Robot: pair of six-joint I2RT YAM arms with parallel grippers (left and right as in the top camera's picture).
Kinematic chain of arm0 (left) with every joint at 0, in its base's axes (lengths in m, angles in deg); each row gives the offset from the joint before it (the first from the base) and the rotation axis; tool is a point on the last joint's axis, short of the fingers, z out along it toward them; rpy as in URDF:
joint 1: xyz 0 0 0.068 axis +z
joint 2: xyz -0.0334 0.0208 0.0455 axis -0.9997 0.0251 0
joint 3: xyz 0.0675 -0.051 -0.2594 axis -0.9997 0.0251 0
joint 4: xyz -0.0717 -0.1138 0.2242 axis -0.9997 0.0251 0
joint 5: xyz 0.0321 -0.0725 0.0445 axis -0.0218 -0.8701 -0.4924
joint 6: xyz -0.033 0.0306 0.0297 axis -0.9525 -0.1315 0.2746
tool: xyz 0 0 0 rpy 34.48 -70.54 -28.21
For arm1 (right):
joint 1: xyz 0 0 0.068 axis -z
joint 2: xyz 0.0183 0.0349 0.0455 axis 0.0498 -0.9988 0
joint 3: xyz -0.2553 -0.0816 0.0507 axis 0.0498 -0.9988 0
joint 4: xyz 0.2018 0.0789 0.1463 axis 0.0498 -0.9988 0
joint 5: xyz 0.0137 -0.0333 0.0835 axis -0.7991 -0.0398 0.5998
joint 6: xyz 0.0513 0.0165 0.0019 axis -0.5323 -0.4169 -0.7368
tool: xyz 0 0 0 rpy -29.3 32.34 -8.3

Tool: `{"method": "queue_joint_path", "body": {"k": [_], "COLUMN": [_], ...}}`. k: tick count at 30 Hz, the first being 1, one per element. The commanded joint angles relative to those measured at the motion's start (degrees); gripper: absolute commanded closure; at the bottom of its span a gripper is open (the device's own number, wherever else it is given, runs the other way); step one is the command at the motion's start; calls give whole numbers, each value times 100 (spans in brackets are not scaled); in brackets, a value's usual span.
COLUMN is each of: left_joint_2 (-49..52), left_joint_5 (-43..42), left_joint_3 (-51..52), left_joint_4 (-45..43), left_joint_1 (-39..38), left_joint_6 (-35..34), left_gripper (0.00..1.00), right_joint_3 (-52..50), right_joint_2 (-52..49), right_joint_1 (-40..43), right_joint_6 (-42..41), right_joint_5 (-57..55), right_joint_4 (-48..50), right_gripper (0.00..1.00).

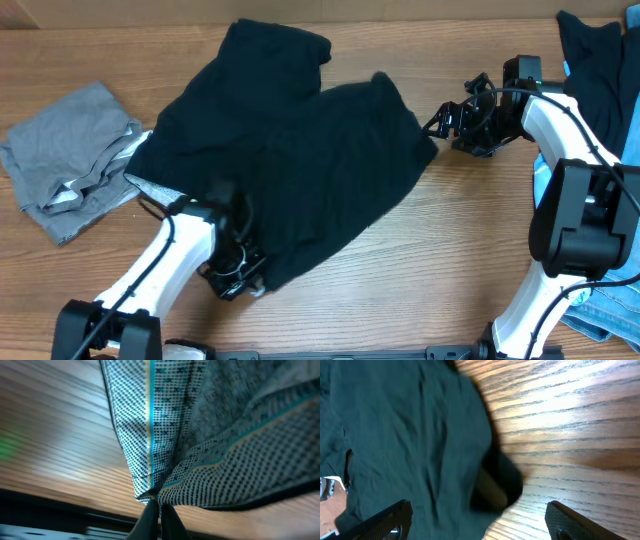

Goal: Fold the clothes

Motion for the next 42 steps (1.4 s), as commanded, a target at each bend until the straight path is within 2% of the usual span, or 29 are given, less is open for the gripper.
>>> {"method": "queue_joint_path", "body": {"k": [1,5,10,12,13,14,23,24,26,27,31,34,37,38,40,42], "left_joint_2": [-31,-33,-33,-31,-31,-33,-33,-33,-33,-33,-31,-31,-31,-31,-33,-31], "left_joint_5": [671,673,691,713,772,846,1252,1252,1268,1338,2306,2382,2420,2413,2378,2232], "left_joint_3": [-13,-13,-13,-13,-13,-13,-15,-15,-15,-15,-15,-13,-13,-15,-17,-20], "left_joint_4": [37,-66,-37,-35,-11,33,114,111,111,118,573,586,549,455,308,162], "left_joint_1": [232,232,232,232,232,232,232,232,232,232,234,546,1641,2221,2848,3386], "left_joint_6": [813,813,817,817,817,815,811,811,811,813,813,809,820,1071,1351,1674], "left_gripper": [96,96,96,96,96,96,96,96,96,96,96,96,96,96,96,96], "right_joint_3": [116,7,-358,-365,-365,-365,-872,-925,-964,-964,-964,-997,-1193,-1204,-1204,-1204], "right_joint_2": [-28,-28,-31,-31,-31,-31,-33,-33,-33,-33,-33,-33,-33,-33,-33,-31], "right_joint_1": [-96,-260,-278,-280,-280,-278,-280,-280,-280,-278,-227,-229,-205,-197,-197,-232], "right_joint_6": [-11,-13,-13,-13,-13,-13,-15,-13,-13,-11,-42,-568,-1410,-1596,-1650,-1576], "right_joint_5": [192,-72,-214,-214,-214,-214,-205,-190,-190,-199,-358,-1545,-3073,-3281,-3272,-3110], "right_joint_4": [-22,-326,-116,-46,-42,-48,-44,-42,-48,-94,-721,-1565,-1709,-1711,-1716,-1779], "right_gripper": [11,11,12,26,39,46,46,55,93,96,96,96,96,96,95,83]}}
